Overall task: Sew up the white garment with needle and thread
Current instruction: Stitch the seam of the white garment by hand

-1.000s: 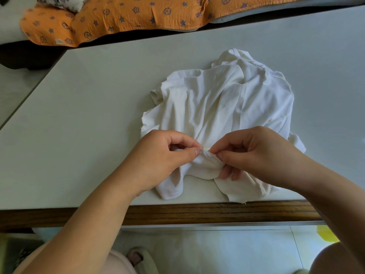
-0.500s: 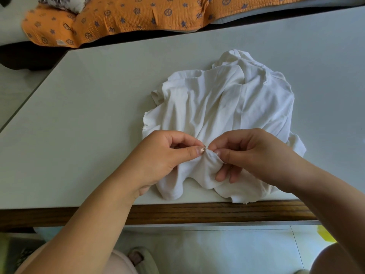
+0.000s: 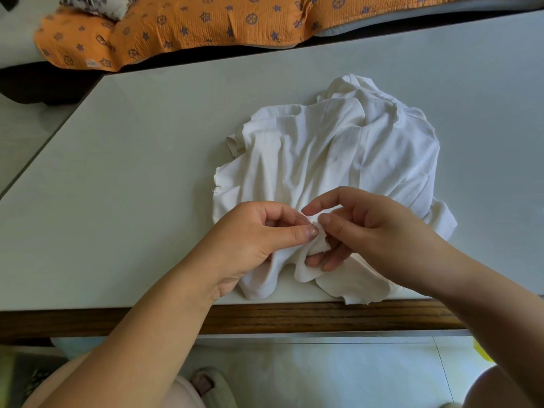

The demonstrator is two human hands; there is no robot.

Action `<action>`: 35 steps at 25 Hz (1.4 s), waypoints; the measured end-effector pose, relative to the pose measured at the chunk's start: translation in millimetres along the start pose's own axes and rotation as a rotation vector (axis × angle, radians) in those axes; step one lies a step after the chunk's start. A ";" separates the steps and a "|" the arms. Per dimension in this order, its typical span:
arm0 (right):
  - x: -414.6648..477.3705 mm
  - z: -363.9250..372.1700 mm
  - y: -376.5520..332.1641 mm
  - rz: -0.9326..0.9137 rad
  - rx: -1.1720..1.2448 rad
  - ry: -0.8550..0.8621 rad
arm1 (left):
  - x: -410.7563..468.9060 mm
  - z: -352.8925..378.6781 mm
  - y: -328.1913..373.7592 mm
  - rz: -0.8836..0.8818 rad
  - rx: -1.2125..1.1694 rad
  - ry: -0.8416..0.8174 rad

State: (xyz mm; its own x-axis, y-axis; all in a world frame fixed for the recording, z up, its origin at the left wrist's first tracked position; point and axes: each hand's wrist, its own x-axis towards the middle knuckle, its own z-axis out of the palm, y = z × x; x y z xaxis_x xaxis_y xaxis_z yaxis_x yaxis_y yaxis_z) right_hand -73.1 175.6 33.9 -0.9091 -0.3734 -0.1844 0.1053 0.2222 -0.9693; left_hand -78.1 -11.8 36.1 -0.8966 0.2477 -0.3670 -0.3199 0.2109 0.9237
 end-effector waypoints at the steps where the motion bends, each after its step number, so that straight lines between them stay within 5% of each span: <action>1: -0.9 1.5 -0.4 -0.011 -0.011 0.007 | 0.3 0.5 -0.6 0.002 0.006 -0.002; 8: 2.5 3.6 1.7 -0.084 -0.113 0.220 | 1.2 1.9 0.6 0.010 0.048 0.069; 14: 10.7 -14.7 -6.7 0.014 0.600 0.235 | -0.2 -0.2 1.8 -0.023 0.058 0.087; 18: 12.5 -21.6 -7.3 0.060 0.821 0.217 | -1.9 -0.3 3.0 -0.028 0.076 0.093; 29: 17.5 -32.2 -0.9 -0.112 0.772 0.432 | -0.2 -3.5 1.8 -0.025 0.093 0.122; 35: -5.3 -4.7 -15.7 0.007 0.568 -0.076 | -2.0 -4.1 2.6 0.016 0.104 0.074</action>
State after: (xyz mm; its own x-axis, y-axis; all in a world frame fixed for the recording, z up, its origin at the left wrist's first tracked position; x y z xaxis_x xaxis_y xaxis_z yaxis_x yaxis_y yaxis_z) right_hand -71.8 178.4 50.9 -0.8784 -0.4419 -0.1819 0.3303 -0.2863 -0.8994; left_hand -78.4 -15.6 39.7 -0.9228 0.1821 -0.3396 -0.2753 0.3050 0.9117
